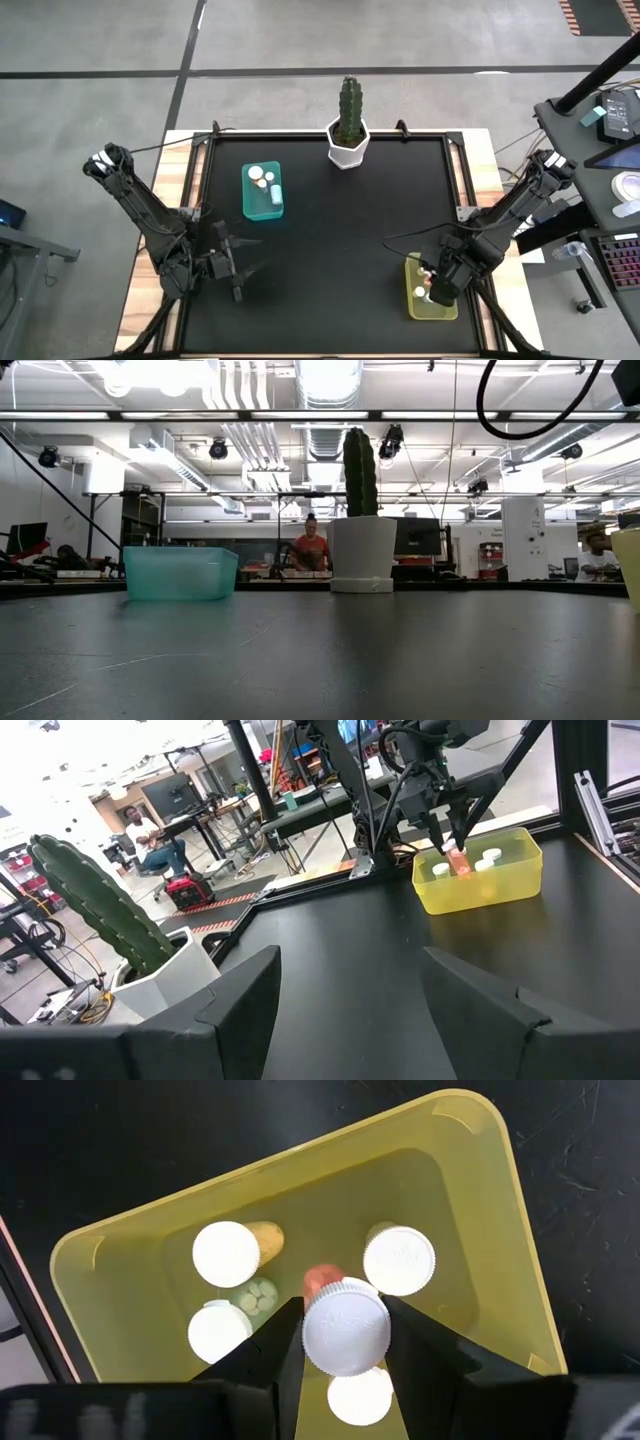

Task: Pick and place medicine bottles into bin by pill shape (circle, oval)
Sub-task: Put the pink tablet bottle into the yellow bin

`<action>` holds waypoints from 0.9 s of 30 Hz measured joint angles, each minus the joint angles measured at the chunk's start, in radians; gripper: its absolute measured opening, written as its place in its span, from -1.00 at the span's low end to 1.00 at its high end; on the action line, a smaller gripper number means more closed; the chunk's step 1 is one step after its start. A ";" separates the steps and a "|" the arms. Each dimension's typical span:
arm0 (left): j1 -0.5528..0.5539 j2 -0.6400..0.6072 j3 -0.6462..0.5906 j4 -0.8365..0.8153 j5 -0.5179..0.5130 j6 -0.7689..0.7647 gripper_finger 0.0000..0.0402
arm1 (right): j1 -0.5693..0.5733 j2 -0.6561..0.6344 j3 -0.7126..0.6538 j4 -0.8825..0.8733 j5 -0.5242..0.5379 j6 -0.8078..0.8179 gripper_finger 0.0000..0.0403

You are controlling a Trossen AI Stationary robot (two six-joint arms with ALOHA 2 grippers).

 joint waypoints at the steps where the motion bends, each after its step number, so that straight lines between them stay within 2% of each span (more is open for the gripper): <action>1: 0.000 0.000 0.000 0.000 0.000 0.000 0.11 | 0.000 0.000 0.000 0.002 0.000 0.000 -0.43; 27: 0.000 0.000 0.000 0.000 0.000 0.000 0.11 | 0.000 0.000 -0.022 0.022 0.000 0.008 -0.42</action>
